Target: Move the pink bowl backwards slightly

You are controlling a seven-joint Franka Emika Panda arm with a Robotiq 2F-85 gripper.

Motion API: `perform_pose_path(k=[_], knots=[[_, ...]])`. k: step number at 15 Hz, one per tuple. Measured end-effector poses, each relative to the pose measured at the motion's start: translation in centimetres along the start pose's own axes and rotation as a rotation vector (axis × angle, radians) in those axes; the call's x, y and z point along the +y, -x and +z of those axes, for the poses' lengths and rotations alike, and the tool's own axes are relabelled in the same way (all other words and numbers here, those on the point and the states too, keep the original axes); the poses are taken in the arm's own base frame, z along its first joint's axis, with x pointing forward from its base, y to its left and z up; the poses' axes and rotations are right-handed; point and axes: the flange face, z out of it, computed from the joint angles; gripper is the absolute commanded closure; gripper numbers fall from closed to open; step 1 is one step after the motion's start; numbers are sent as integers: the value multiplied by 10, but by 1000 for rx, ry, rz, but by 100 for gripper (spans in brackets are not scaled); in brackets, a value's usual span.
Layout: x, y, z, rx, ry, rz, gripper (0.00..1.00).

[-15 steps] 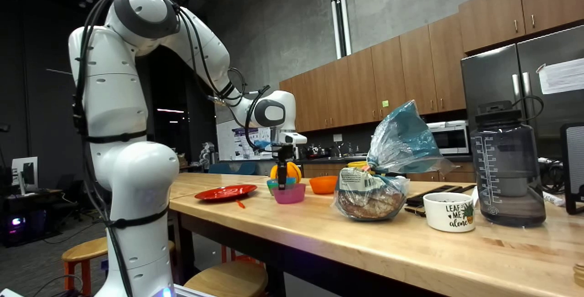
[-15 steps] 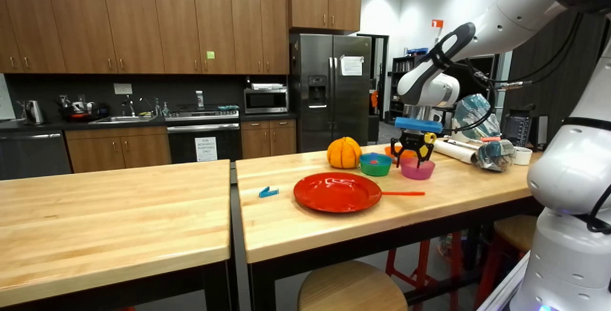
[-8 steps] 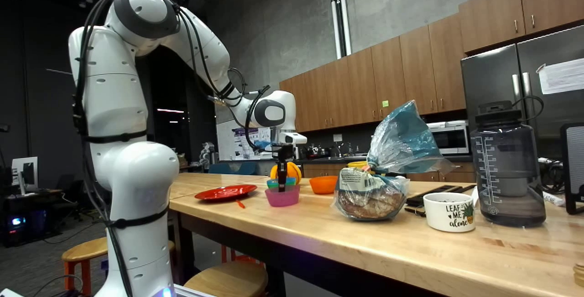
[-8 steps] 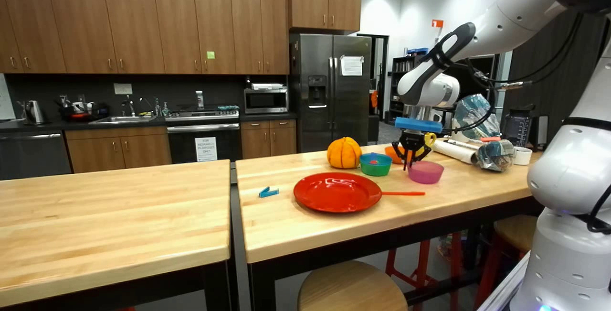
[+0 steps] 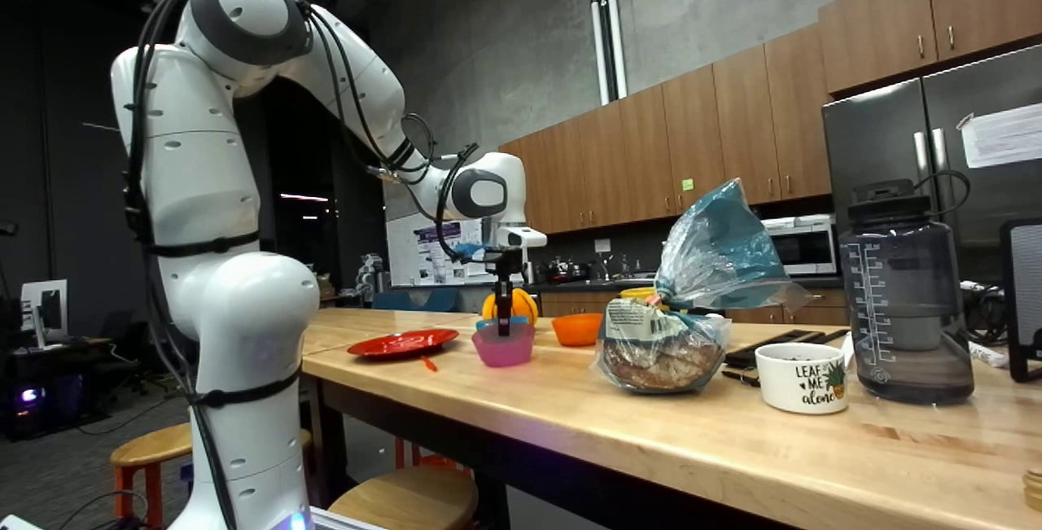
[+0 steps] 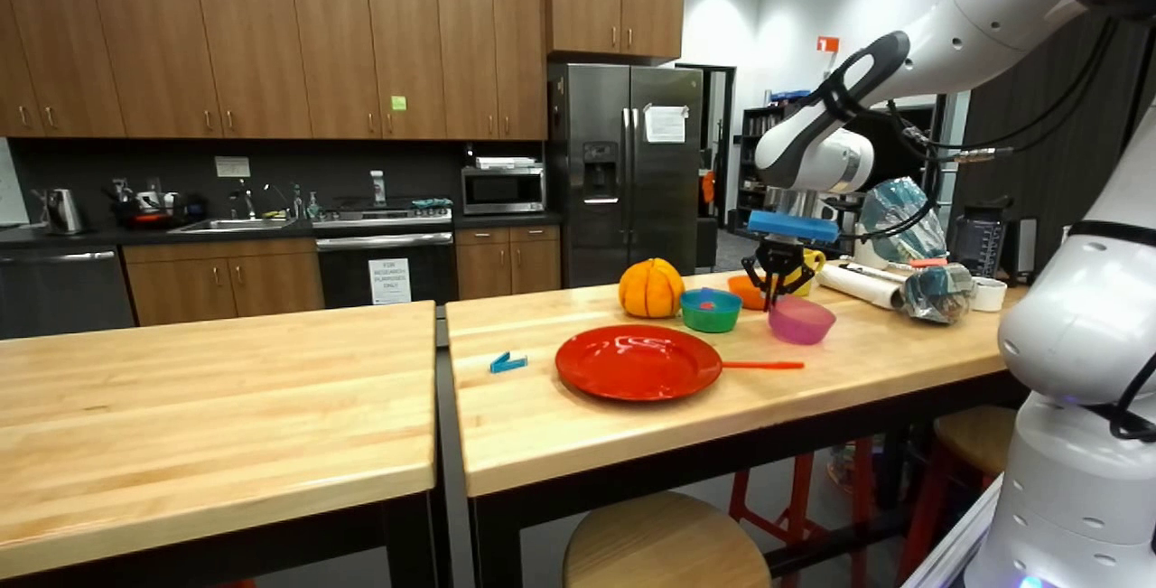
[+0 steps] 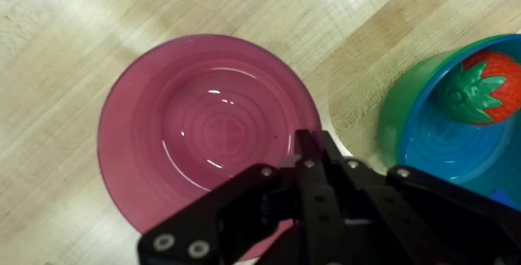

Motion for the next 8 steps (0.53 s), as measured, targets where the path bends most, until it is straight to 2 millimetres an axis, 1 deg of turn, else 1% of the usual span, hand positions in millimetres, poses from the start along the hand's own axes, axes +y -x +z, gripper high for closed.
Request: perform_pose_path(k=[3, 8], knots=[[4, -6, -8, 8, 6, 5, 99], [22, -28, -20, 35, 22, 35, 99]])
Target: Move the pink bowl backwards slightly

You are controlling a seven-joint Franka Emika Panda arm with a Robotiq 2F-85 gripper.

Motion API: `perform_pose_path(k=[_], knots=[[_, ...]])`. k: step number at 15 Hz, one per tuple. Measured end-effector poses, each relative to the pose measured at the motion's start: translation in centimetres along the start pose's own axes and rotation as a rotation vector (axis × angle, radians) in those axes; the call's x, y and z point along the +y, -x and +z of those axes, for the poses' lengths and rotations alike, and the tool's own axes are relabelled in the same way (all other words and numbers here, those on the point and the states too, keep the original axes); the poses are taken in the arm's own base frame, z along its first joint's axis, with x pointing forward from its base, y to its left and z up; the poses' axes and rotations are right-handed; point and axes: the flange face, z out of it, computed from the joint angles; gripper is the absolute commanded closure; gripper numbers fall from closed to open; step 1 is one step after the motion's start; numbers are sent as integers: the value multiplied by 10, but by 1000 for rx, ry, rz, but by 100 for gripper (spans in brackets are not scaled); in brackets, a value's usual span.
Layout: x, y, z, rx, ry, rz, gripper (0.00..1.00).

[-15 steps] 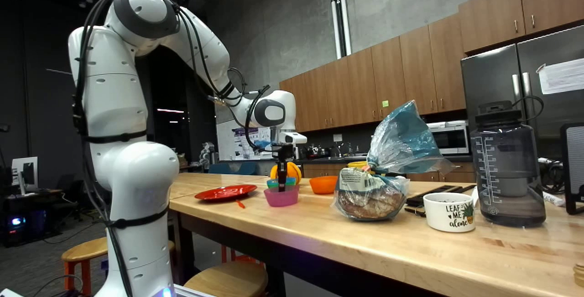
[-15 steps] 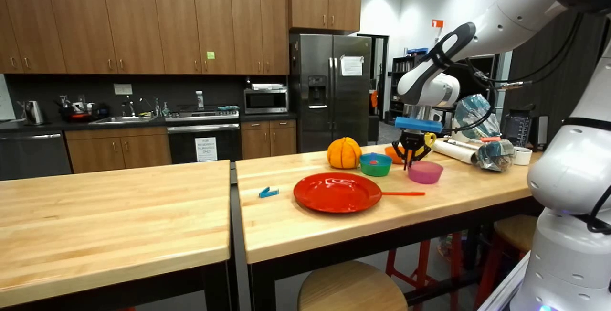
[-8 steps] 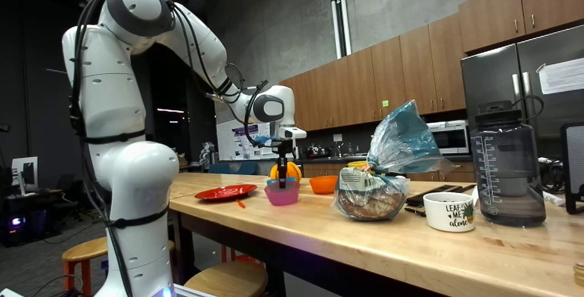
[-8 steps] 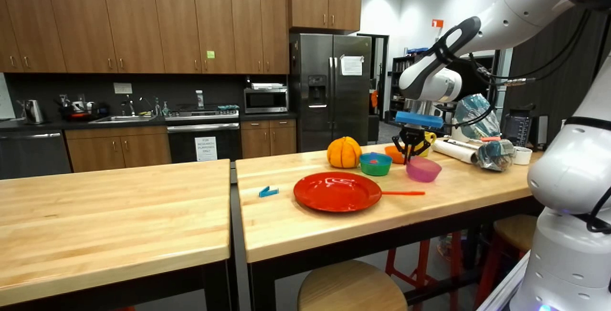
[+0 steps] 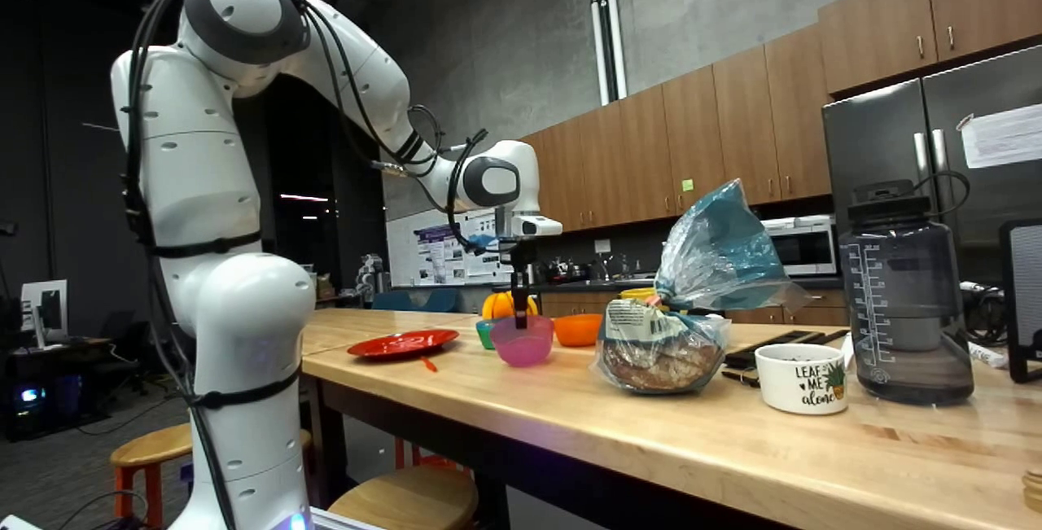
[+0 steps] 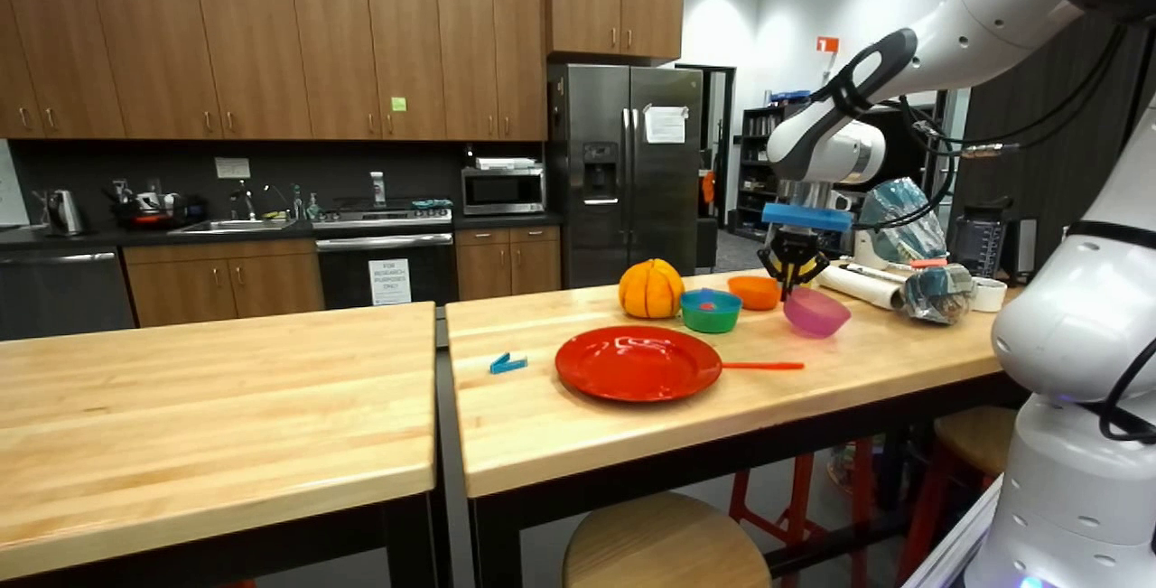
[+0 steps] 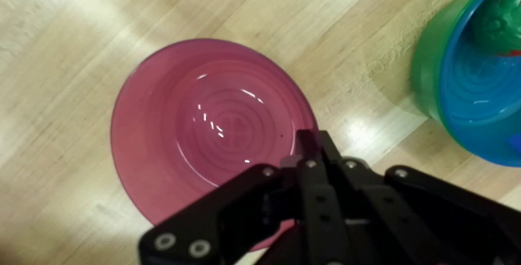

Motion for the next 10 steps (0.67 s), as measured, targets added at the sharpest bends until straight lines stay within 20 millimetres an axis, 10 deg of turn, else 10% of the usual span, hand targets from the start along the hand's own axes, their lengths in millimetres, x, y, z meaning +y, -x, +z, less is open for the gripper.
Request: perform_pose_path(k=[10], knots=[[-4, -49, -48, 112, 28, 2, 99]])
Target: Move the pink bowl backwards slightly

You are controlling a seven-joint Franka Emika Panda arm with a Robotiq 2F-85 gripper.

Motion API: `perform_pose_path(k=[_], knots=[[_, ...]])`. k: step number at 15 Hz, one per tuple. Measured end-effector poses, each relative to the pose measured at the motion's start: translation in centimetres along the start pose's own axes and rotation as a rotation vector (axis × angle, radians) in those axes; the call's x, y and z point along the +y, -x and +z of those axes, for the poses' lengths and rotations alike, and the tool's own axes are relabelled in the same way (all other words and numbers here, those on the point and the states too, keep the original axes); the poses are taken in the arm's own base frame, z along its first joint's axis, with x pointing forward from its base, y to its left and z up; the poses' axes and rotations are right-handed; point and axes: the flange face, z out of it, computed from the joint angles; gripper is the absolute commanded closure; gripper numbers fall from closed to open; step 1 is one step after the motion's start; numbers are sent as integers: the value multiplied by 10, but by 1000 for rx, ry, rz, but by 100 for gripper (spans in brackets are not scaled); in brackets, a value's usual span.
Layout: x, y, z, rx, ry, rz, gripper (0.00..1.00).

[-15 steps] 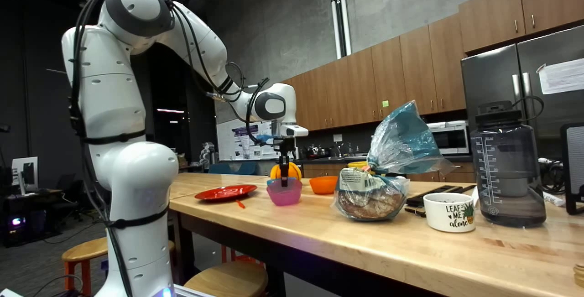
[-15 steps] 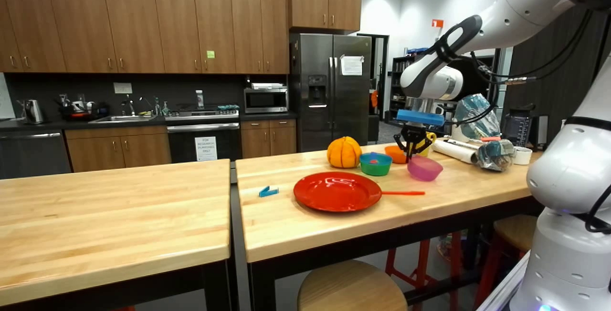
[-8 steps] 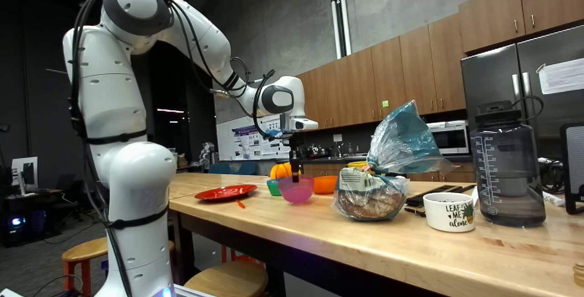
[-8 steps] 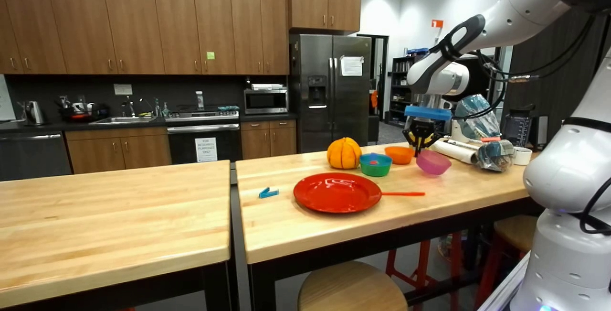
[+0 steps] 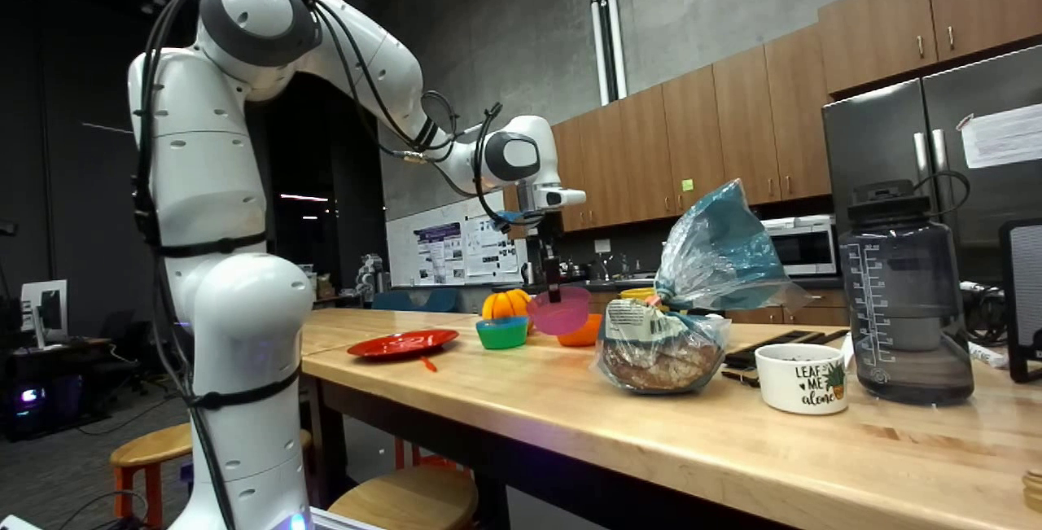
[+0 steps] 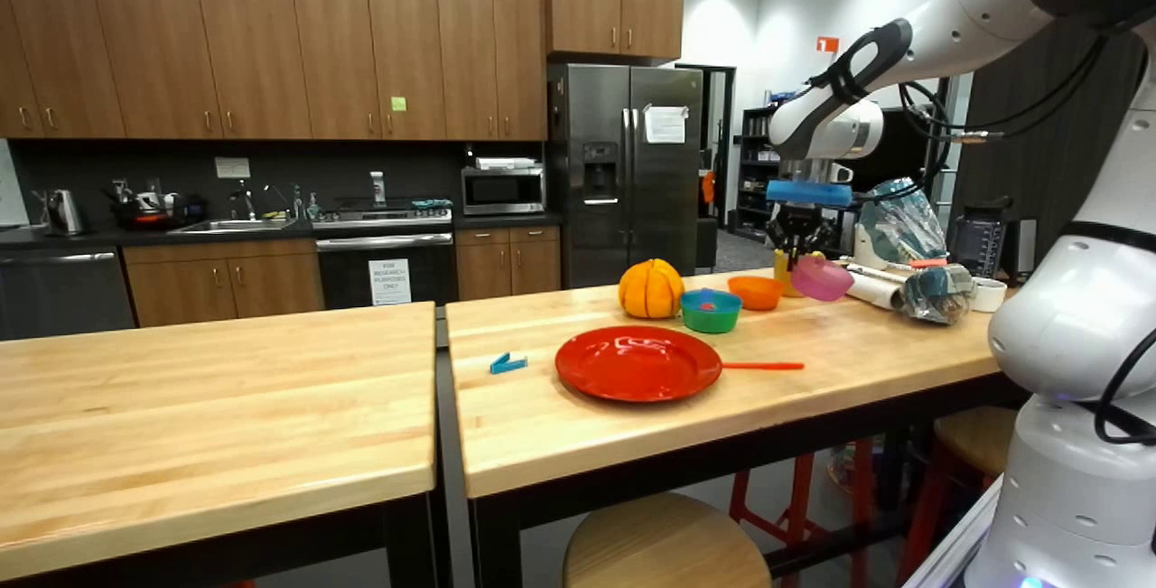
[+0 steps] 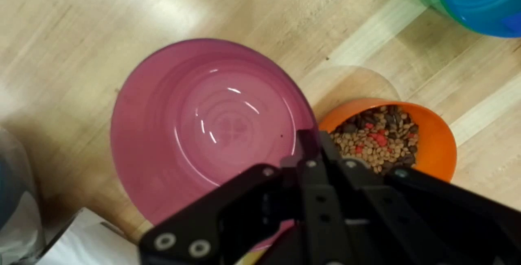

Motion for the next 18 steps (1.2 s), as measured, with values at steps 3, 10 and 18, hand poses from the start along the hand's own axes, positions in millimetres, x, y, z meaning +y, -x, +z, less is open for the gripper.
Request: perform_pose_path(k=[3, 10, 18], knots=[[-5, -12, -2, 18, 34, -13, 99], [-16, -36, 27, -6, 101, -9, 99], [-23, -59, 48, -15, 131, 10, 71]])
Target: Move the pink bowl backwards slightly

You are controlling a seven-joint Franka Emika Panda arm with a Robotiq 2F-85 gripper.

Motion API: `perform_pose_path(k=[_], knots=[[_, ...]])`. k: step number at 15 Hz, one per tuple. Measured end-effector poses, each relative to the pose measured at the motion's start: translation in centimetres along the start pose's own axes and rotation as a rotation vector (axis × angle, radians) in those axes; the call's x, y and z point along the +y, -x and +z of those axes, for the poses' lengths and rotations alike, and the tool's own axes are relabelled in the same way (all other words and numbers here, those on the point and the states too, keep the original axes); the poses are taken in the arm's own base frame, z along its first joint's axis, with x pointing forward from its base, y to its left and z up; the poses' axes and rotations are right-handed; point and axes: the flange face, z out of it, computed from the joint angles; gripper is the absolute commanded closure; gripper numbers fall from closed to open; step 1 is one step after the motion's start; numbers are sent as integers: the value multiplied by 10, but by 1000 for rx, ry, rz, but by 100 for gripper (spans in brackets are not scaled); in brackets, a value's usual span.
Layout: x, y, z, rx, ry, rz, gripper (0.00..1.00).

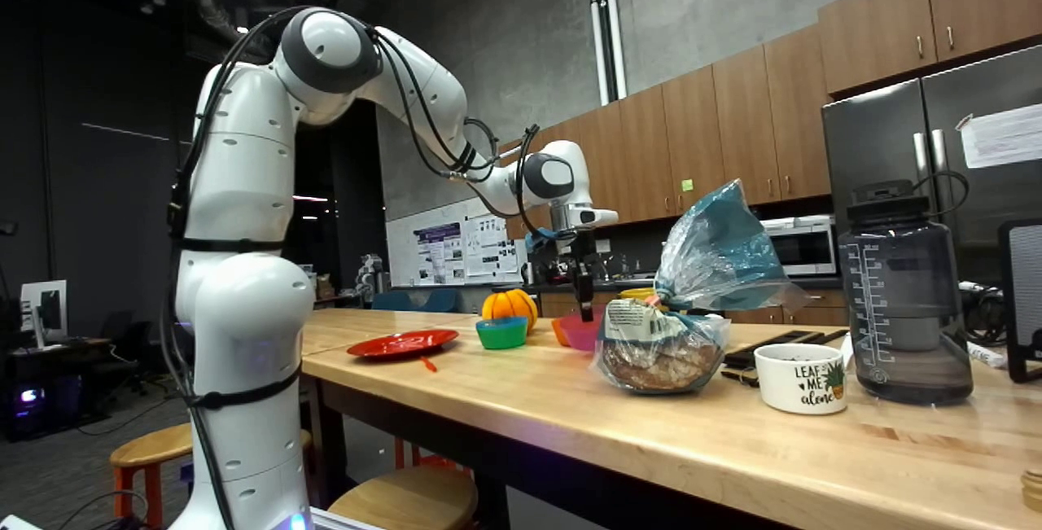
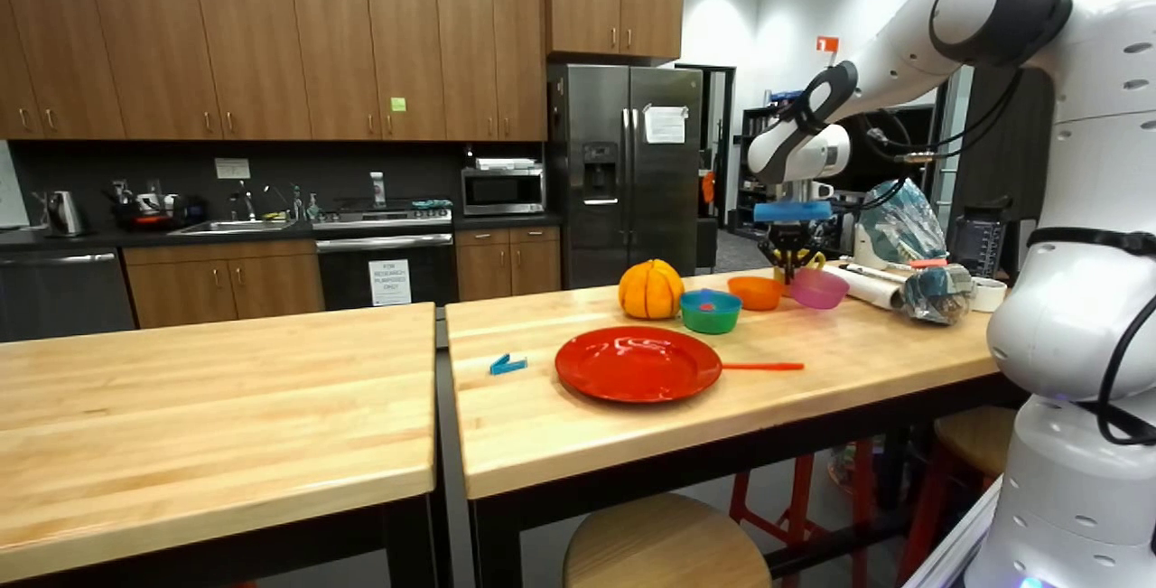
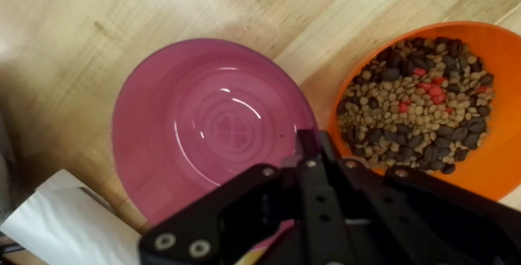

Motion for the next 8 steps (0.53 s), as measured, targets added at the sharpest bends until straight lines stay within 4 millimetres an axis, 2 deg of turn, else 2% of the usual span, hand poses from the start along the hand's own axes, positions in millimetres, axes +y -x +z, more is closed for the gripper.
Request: perform_pose_path(k=[1, 3, 8], knots=[[0, -2, 2, -2, 3, 3, 71], [0, -5, 5, -7, 9, 8, 60], [0, -5, 11, -28, 9, 19, 27]])
